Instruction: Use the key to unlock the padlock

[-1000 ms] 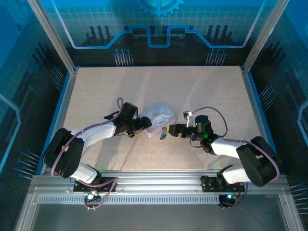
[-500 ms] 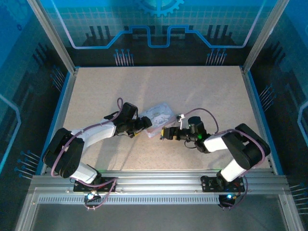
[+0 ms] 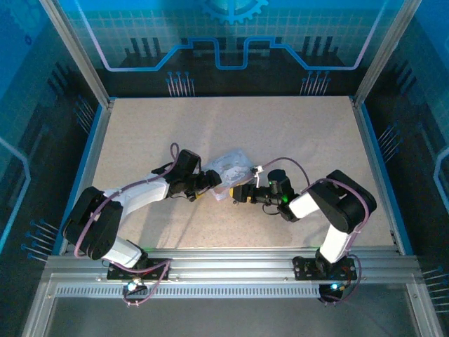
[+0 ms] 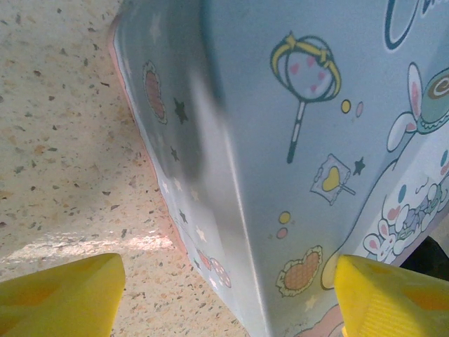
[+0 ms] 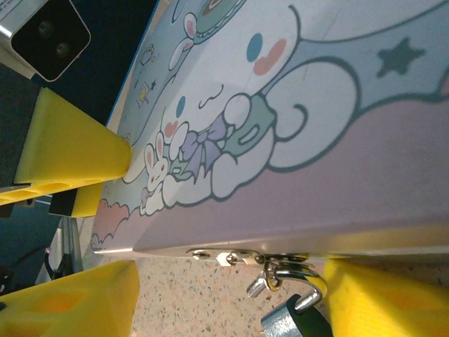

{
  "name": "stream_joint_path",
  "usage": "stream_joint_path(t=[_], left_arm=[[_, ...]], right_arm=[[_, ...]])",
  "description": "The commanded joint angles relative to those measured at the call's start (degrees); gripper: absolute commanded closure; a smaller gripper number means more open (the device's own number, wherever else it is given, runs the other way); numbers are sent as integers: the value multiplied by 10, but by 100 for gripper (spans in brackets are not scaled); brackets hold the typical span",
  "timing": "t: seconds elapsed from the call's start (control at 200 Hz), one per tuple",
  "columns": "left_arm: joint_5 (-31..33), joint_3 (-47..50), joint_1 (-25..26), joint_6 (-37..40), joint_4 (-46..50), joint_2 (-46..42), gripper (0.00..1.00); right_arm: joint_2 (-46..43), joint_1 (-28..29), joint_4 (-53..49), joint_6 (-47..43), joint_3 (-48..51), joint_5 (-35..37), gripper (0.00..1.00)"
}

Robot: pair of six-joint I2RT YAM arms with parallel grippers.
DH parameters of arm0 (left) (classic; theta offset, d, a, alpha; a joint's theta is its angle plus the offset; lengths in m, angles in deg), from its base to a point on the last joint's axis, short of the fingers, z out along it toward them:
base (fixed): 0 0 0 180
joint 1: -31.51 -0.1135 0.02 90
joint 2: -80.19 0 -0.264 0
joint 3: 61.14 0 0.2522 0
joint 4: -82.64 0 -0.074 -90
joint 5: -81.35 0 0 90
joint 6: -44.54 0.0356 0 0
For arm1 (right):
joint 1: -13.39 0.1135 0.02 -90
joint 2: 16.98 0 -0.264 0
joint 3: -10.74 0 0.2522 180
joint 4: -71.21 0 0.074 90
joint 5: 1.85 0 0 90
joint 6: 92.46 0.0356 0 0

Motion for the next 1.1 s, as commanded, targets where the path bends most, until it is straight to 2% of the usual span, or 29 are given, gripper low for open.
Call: stream_joint_path(t=[0.0,0.5,1.096], left_arm=[[-11,13,0,2,49,13,21],[-8,16,0,0,50,12,20],[-8,17,0,0,51,12,20]], right_arm=[[2,7,38,2,1,-18,33],[-33,7,8,-11,19,-8,46],[-33,7,-28,-13,15,6,69]])
